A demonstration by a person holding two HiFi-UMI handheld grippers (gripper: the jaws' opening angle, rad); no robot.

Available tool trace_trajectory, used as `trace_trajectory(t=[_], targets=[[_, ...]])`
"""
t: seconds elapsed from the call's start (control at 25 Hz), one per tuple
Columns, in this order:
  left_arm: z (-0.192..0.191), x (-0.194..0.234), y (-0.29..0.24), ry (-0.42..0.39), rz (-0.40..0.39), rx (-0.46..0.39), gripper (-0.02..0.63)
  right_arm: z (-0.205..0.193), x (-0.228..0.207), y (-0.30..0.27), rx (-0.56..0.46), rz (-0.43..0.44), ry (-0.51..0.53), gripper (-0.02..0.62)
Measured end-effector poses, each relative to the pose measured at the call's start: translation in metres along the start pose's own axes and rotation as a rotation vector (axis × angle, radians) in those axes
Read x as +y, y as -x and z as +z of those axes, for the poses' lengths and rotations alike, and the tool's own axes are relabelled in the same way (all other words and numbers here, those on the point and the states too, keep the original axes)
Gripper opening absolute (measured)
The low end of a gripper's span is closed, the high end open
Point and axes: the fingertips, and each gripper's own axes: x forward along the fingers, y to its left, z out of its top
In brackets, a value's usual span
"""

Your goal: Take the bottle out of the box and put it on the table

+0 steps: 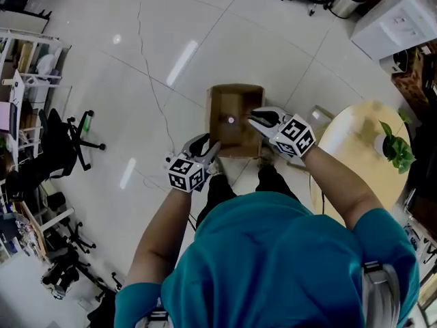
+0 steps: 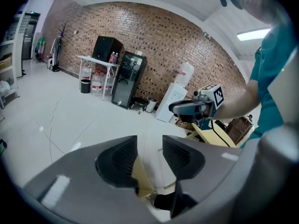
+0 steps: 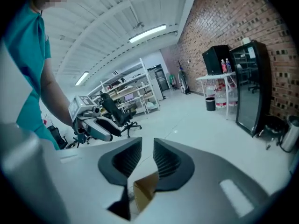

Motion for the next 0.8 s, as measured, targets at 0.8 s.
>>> trace_trajectory(t=[0.8], targets=[[-0.348, 0.260, -0.275, -0.017, -0.079, 0.489, 0.335, -0.359, -0.203, -0.226, 0.128, -0.239, -0.309, 0.175]])
